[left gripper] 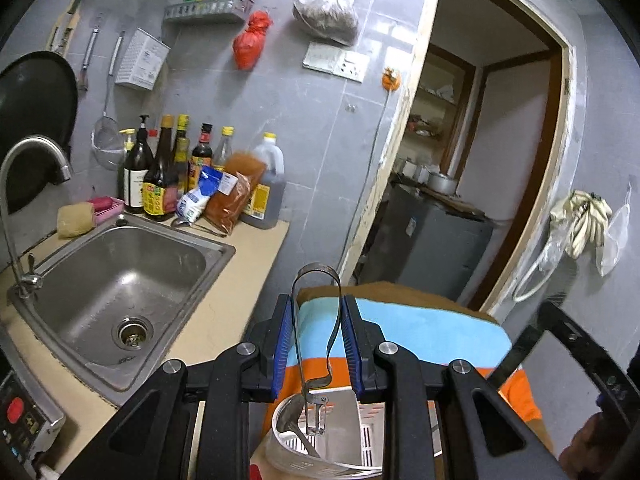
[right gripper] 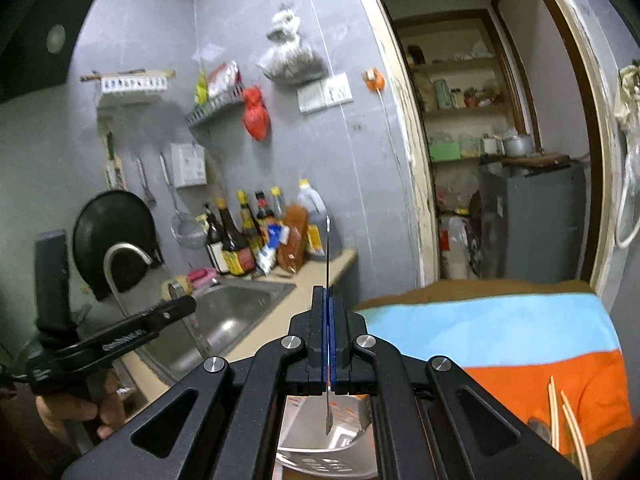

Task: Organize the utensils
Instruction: 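Lower the tongs into the white caddy with the left tool while the right tool drops the knife in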

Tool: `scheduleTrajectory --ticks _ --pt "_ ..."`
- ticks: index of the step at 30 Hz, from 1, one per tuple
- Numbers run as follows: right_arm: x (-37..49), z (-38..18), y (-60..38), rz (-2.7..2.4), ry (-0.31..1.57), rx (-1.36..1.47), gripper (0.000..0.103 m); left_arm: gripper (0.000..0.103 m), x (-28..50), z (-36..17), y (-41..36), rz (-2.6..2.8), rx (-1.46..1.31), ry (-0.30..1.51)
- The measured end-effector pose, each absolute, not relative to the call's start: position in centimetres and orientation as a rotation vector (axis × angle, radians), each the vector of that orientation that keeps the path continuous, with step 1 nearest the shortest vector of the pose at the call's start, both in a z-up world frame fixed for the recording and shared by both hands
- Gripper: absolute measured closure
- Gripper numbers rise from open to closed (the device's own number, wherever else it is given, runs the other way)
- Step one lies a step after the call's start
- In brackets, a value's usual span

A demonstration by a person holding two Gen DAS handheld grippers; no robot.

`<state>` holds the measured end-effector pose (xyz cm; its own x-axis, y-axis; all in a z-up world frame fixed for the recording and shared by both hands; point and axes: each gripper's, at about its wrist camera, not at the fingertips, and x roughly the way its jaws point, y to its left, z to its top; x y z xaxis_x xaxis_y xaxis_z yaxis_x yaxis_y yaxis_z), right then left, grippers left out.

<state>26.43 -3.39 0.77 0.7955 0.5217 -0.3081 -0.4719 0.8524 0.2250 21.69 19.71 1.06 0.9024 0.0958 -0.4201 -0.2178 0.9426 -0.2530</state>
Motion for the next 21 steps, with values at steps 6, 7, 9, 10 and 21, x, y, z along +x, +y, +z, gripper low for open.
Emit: scheduleTrajectory --ticks 6,7,9,10,21 --pt "27.4 -2.3 -2.7 0.505 0.445 0.134 0.102 0.080 22.6 -0.8 18.8 0.118 -0.263 0.448" --pt "27.5 -2.6 -2.6 0.503 0.455 0.132 0.102 0.080 22.6 -1.0 18.7 0.111 -0.260 0.452" --pt "27.7 -3.1 -2.5 0.501 0.474 0.132 0.102 0.080 22.7 -1.3 18.4 0.096 -0.252 0.461" --pt "27.8 -3.3 -2.5 0.502 0.484 0.136 0.102 0.080 22.9 -1.5 18.3 0.087 -0.247 0.470" --pt "26.8 -2.1 -3.6 0.489 0.472 0.115 0.101 0.055 22.5 -1.0 19.0 0.022 -0.365 0.483"
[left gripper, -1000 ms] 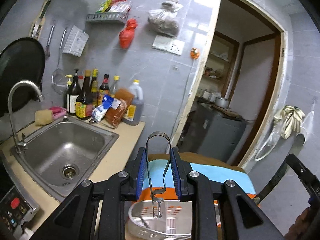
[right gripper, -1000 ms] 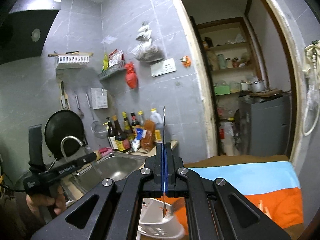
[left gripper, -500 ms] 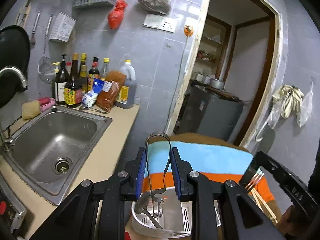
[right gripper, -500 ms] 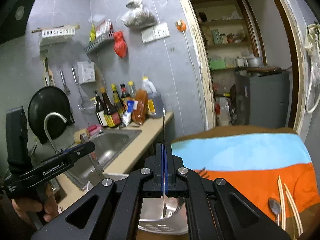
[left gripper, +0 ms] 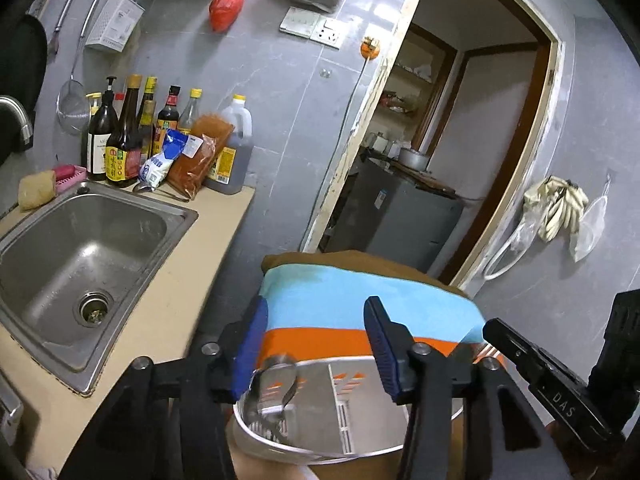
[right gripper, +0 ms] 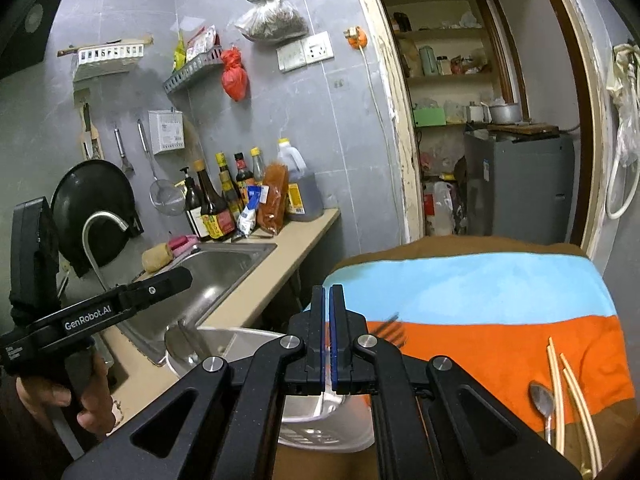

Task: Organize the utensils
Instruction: 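Lower the tongs into the white caddy with the left tool while the right tool drops the knife in, then move both tools back toward the spoon and chopsticks on the blanket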

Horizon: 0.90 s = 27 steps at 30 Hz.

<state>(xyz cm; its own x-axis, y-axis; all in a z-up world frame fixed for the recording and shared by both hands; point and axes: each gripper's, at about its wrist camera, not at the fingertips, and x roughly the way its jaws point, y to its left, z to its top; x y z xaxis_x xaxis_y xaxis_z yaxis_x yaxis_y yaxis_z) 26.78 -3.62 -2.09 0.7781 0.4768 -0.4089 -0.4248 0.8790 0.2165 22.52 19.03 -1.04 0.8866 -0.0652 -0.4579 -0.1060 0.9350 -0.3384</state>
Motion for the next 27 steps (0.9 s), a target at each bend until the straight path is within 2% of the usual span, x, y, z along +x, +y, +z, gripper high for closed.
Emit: scheduleTrajectory --ticks 3,6,7,8,9,10,13,14,16,19,21,27 --pt "26.1 -0.7 -4.4 0.477 0.442 0.117 0.101 0.055 22.5 -0.4 18.6 0.026 -0.353 0.483" --pt "25.4 0.6 -5.7 0.448 0.415 0.120 0.096 0.045 22.3 0.4 17.9 0.030 -0.340 0.473" --pt "25.2 1.0 -6.3 0.435 0.406 0.122 0.083 0.041 22.1 0.8 17.5 0.030 -0.337 0.463" --pt "24.9 1.4 -6.9 0.421 0.395 0.125 0.061 0.037 21.9 1.1 17.1 0.028 -0.332 0.451" --pt "24.6 1.8 -7.6 0.403 0.378 0.132 0.051 0.035 21.8 1.4 16.8 0.027 -0.327 0.444" --pt "24.2 2.1 -8.3 0.383 0.358 0.139 0.045 0.032 21.7 1.8 16.2 0.027 -0.316 0.435" --pt "23.5 3.2 -10.2 0.326 0.335 0.120 0.042 0.027 21.3 2.6 14.6 0.027 -0.295 0.417" --pt "23.2 3.5 -10.8 0.301 0.327 0.107 0.034 0.026 21.3 2.8 14.0 0.022 -0.290 0.411" --pt "22.6 4.2 -12.1 0.266 0.304 0.095 0.025 0.022 21.1 3.4 12.8 0.016 -0.276 0.395" --pt "21.6 5.3 -14.4 0.215 0.268 0.066 0.011 0.010 20.6 4.1 10.6 0.005 -0.247 0.355" --pt "21.1 6.0 -15.6 0.184 0.248 0.043 0.009 0.002 20.1 4.5 9.1 0.001 -0.235 0.320" --pt "19.9 7.1 -19.7 0.115 0.231 -0.013 0.008 0.001 19.8 4.8 3.9 -0.030 -0.168 0.297"
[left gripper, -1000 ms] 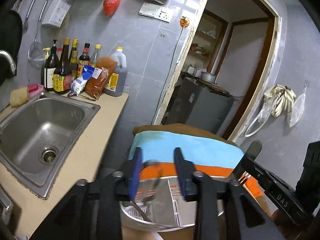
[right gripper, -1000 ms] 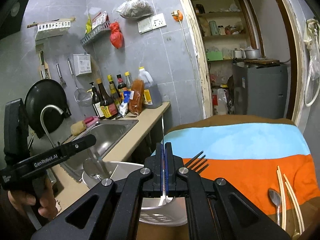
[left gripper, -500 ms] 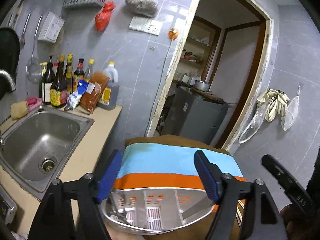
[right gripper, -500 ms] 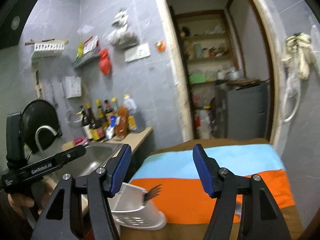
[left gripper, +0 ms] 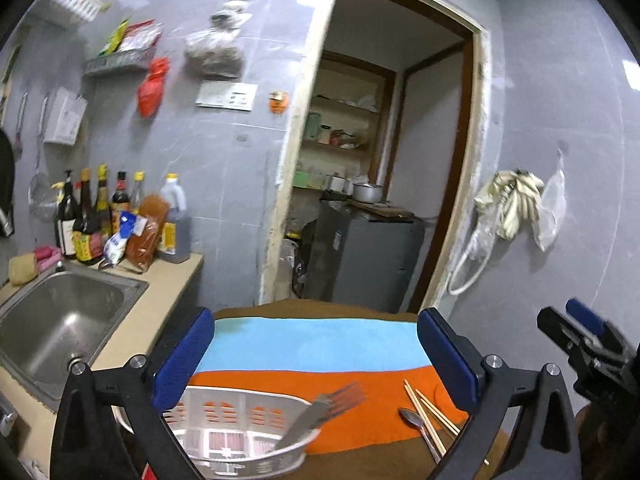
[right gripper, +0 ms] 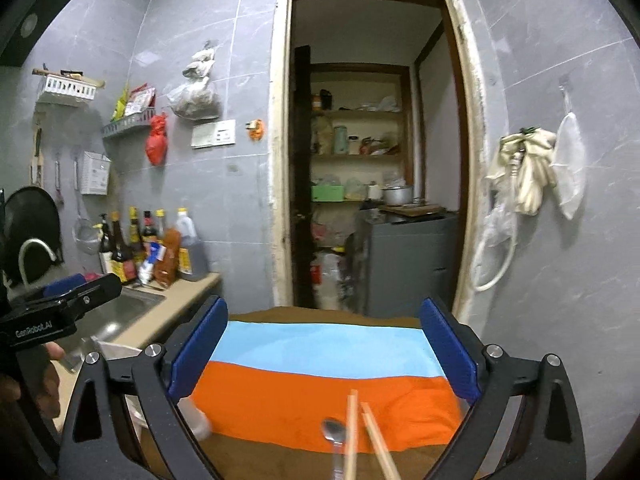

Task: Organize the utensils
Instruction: 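Move both tools back toward the spoon and chopsticks on the blanket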

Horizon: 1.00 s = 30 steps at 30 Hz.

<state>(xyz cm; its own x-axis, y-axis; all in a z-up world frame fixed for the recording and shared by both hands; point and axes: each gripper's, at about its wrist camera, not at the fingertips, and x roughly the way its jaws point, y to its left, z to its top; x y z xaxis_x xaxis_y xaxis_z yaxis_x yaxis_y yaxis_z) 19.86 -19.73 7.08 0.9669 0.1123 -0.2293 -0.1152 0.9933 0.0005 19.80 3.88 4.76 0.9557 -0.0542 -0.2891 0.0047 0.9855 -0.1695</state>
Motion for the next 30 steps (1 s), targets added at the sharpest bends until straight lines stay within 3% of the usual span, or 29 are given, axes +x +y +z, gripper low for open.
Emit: scheduleTrajectory --ticks 18,30 --pt "22.9 2.4 -31.5 0.043 0.357 -0.016 0.008 0.001 23.2 -0.1 -8.0 -0.117 -0.114 0.413" --pt "29.1 -5.9 -34.5 0.160 0.520 0.018 0.009 0.001 28.4 -7.6 -9.9 -0.114 -0.186 0.618"
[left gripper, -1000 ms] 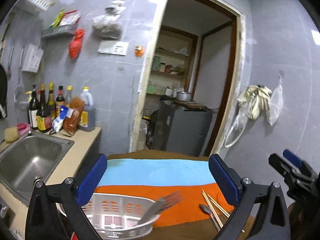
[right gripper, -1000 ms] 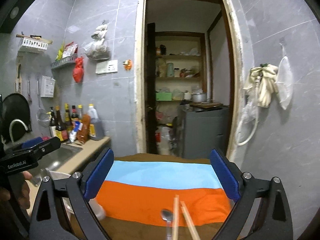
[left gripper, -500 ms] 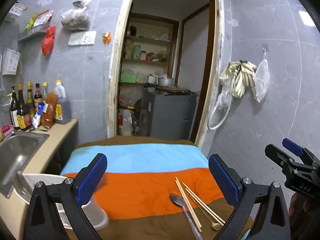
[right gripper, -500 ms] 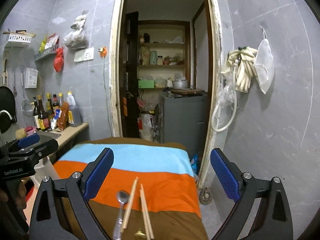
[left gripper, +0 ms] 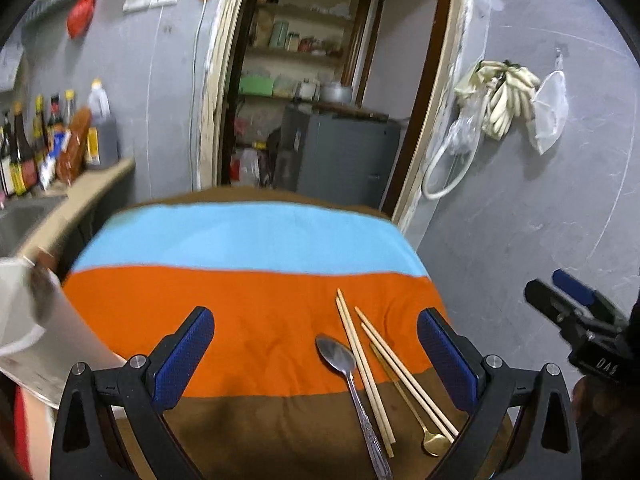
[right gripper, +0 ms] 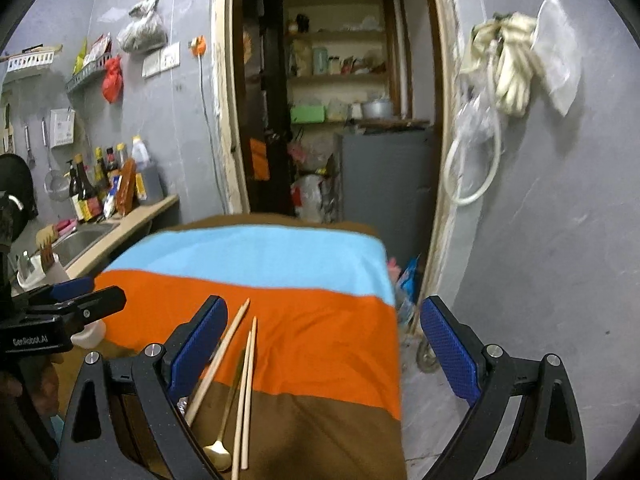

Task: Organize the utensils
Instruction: 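Move both tools back toward the spoon and chopsticks on the blanket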

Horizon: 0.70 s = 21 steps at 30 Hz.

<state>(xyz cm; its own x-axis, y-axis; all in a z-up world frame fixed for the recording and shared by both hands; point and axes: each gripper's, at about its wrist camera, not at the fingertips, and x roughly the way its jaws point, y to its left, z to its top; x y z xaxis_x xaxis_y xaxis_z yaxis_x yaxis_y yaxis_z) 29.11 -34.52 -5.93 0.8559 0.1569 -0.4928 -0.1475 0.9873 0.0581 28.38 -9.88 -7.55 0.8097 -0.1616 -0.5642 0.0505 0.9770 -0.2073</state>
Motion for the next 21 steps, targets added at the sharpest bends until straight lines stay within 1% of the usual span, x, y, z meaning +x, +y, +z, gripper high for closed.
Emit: scheduleTrajectory --ticks 3,5,6,7,8,9,11,13,14,17,18,19,20,21 --pt "30.6 -8.3 -34.3 0.199 0.562 0.029 0.012 0.001 29.6 -9.4 -9.9 -0.114 -0.222 0.665" --pt "31.2 -9.7 -34.1 0.224 0.589 0.030 0.023 0.002 30.3 -10.6 -9.8 -0.119 -0.247 0.694" --pt "31.8 -10.5 -33.8 0.243 0.608 0.027 0.026 0.003 30.7 -11.1 -9.8 -0.122 -0.255 0.704" --pt "32.3 -11.2 -33.6 0.256 0.624 0.025 0.034 0.008 31.1 -11.7 -9.9 -0.131 -0.268 0.722" --pt "32.8 -11.8 -33.3 0.269 0.642 0.021 0.044 0.014 31.5 -12.1 -9.9 -0.144 -0.278 0.739" --pt "33.3 -12.4 -33.0 0.282 0.662 0.016 0.048 0.016 31.9 -12.7 -9.9 -0.164 -0.293 0.766" --pt "34.0 -13.3 -32.5 0.309 0.695 0.009 0.057 0.029 32.6 -13.7 -9.9 -0.196 -0.331 0.804" --pt "34.7 -14.3 -31.9 0.342 0.724 0.003 0.061 0.037 33.2 -14.7 -9.9 -0.219 -0.358 0.840" --pt "34.8 -14.6 -31.6 0.356 0.732 -0.003 0.061 0.043 33.4 -15.0 -10.0 -0.225 -0.363 0.851" --pt "35.2 -15.4 -30.5 0.402 0.755 -0.026 0.061 0.055 34.1 -16.2 -10.3 -0.247 -0.380 0.893" --pt "35.3 -15.5 -30.3 0.412 0.761 -0.031 0.061 0.057 34.3 -16.4 -10.4 -0.250 -0.387 0.904" --pt "35.4 -15.7 -30.0 0.422 0.770 -0.038 0.063 0.061 34.6 -16.6 -10.5 -0.253 -0.393 0.913" --pt "35.6 -15.8 -29.8 0.430 0.779 -0.044 0.067 0.064 34.8 -16.9 -10.6 -0.255 -0.401 0.925" --pt "35.8 -16.1 -29.4 0.440 0.797 -0.051 0.068 0.066 34.9 -17.0 -10.6 -0.255 -0.405 0.931"
